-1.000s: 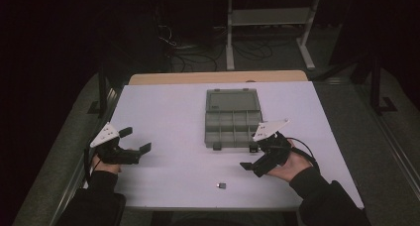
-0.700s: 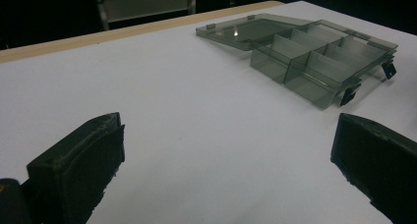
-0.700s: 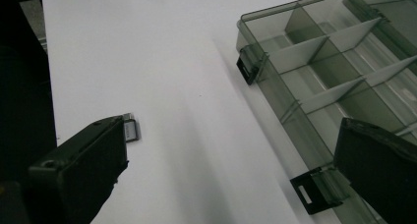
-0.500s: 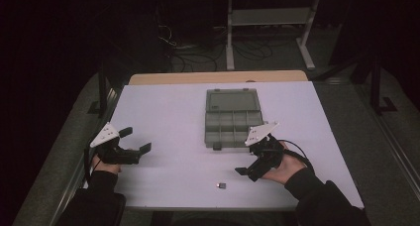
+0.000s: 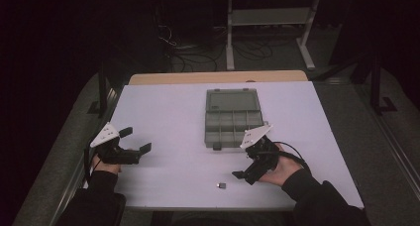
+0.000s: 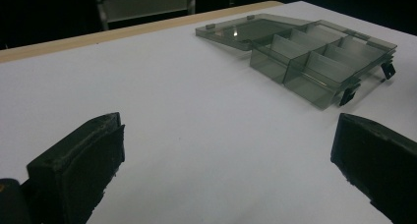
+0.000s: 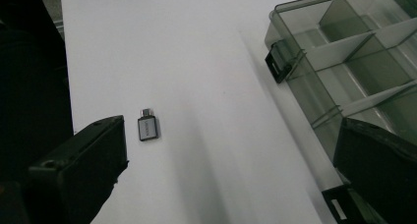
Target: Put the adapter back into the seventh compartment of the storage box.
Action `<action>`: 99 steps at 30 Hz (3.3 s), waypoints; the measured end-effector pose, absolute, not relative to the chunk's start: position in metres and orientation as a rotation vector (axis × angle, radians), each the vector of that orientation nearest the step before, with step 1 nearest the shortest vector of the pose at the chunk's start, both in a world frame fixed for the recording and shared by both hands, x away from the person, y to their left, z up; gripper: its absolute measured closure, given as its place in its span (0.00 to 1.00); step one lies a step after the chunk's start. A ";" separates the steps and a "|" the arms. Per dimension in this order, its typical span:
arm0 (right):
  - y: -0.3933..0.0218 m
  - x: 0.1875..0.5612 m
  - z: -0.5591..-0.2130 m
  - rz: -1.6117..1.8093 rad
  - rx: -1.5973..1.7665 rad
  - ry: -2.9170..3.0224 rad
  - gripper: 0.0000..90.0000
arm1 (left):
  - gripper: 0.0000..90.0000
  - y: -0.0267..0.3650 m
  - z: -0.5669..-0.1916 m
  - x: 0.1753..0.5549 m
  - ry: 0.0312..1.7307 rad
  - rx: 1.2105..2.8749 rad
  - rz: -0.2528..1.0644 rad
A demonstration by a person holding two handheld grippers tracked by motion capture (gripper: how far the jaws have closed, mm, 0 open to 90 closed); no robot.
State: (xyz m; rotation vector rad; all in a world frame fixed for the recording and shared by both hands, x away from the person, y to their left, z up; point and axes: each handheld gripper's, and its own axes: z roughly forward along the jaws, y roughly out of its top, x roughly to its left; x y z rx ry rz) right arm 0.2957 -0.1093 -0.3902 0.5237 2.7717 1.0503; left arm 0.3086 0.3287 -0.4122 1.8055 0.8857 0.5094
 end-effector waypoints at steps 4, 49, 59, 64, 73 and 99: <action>-0.106 0.295 -0.394 1.023 0.515 2.801 0.00 | 0.00 0.329 -0.412 0.309 0.885 1.805 0.509; -0.067 0.289 -0.421 0.903 0.367 2.975 0.07 | 0.00 0.329 -0.412 0.309 0.879 1.807 0.506; -0.061 0.286 -0.425 0.894 0.317 3.016 0.18 | 0.00 0.329 -0.412 0.309 0.879 1.808 0.506; -0.059 0.285 -0.427 0.887 0.290 3.033 0.24 | 0.00 0.329 -0.412 0.309 0.878 1.811 0.506; -0.055 0.282 -0.429 0.877 0.241 3.047 0.39 | 0.00 0.329 -0.412 0.309 0.875 1.814 0.505; -0.050 0.281 -0.434 0.843 0.254 3.043 0.75 | 0.00 0.328 -0.412 0.309 0.873 1.815 0.503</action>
